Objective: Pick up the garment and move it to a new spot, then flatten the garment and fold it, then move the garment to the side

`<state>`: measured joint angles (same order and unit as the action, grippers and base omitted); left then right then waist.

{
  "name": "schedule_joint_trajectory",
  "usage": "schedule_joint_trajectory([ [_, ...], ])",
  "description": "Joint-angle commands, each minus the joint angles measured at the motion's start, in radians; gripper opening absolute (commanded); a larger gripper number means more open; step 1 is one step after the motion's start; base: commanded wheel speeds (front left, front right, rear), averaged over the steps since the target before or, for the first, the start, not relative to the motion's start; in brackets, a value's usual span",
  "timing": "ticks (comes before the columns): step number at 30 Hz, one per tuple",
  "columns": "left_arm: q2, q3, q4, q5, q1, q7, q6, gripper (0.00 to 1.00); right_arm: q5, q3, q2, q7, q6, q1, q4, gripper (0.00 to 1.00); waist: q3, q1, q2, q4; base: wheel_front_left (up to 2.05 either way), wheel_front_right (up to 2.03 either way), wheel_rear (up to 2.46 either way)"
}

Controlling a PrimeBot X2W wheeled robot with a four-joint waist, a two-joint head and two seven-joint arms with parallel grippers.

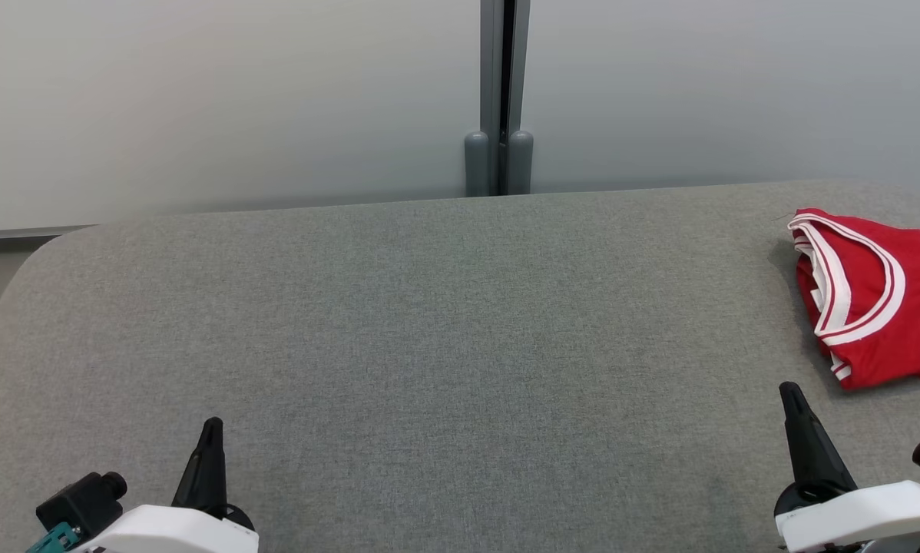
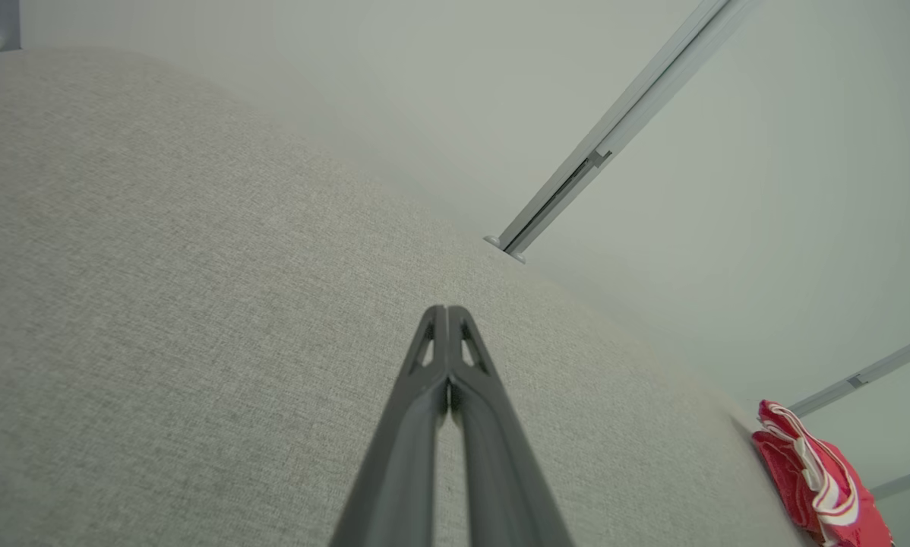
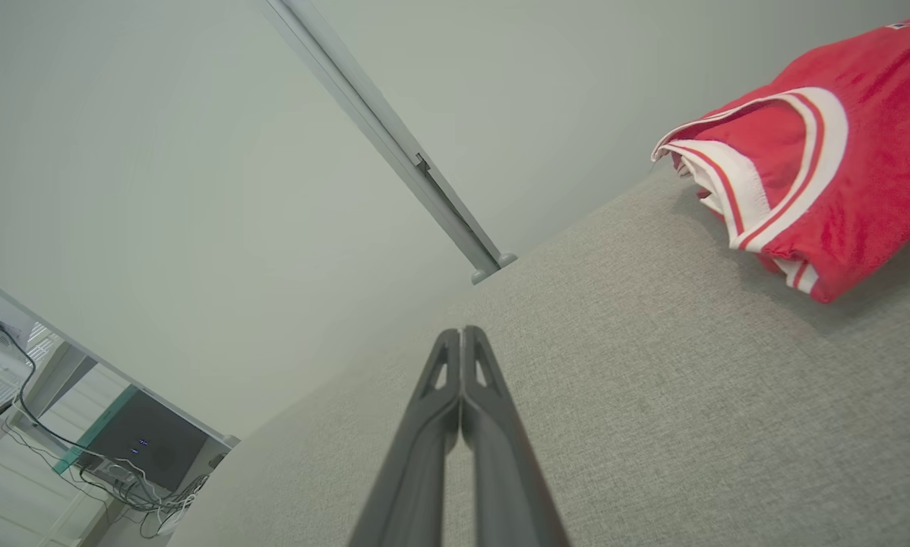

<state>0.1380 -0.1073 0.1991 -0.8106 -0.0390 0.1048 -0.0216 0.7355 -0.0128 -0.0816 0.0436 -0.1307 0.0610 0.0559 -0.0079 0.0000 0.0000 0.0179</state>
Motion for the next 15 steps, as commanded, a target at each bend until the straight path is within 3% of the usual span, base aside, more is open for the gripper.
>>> schedule_joint_trajectory([
  [1,0.003,0.014,-0.01,-0.026,0.03,-0.004,0.008,0.0,0.031,0.005,-0.008,0.002,0.0,-0.024,-0.005,0.0,0.0,0.0,0.0,0.0,0.0,0.0,0.0],
  [15,-0.014,0.056,0.001,-0.192,0.058,-0.048,0.04,0.0,0.219,0.022,-0.007,0.009,0.0,-0.057,0.035,0.0,0.002,0.0,0.0,-0.003,0.0,0.0,0.0],
])
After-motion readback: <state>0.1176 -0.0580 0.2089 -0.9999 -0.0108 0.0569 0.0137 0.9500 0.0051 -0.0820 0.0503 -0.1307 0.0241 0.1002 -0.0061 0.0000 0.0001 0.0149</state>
